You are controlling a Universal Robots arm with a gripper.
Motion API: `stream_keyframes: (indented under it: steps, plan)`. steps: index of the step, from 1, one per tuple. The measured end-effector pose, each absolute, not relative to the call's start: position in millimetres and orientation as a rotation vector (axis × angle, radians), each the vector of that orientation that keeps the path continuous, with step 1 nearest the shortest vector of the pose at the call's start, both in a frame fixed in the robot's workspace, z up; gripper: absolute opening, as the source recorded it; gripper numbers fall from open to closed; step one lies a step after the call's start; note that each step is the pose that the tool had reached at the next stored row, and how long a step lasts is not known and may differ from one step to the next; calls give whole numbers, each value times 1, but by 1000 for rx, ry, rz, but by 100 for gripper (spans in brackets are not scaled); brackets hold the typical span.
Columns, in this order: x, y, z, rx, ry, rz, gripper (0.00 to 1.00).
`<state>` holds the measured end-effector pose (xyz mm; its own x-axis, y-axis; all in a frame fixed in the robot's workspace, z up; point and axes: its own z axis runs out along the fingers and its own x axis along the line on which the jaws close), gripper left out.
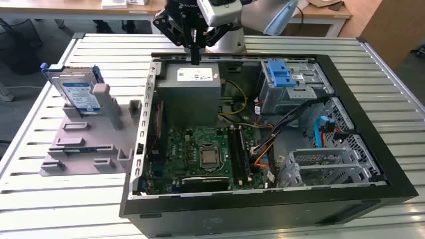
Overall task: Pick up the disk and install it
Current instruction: 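Reach for the disk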
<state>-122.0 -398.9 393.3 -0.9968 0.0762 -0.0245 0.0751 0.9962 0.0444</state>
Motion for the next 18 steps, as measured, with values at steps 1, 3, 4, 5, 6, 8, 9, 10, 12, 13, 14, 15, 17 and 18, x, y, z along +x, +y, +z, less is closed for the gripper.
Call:
stream_keyframes:
  steps: [1, 3, 4, 5, 6, 8, 9, 10, 12, 13, 14, 15, 17, 18]
  plan:
    - [-122, -399, 393, 118, 3113, 68, 11]
    - [-122, -399, 393, 118, 3112, 68, 11]
    - [-122, -399, 393, 118, 3112, 68, 11]
    - [-122, -399, 393, 118, 3113, 68, 11]
    - [-122, -399, 393, 118, 3112, 68, 11]
    - [-123, -399, 393, 118, 3113, 68, 11]
    - [-123, -399, 393, 118, 3113, 68, 11]
    - [-124, -399, 393, 118, 3112, 68, 11]
    - [-124, -399, 393, 118, 3112, 68, 11]
    - [-124, -399, 393, 118, 3113, 68, 11]
    - [-124, -399, 393, 118, 3112, 68, 11]
    - [-124, -399, 393, 118, 3113, 68, 11]
    - [-125, -399, 393, 118, 3112, 68, 11]
    - [-125, -399, 393, 118, 3112, 68, 11]
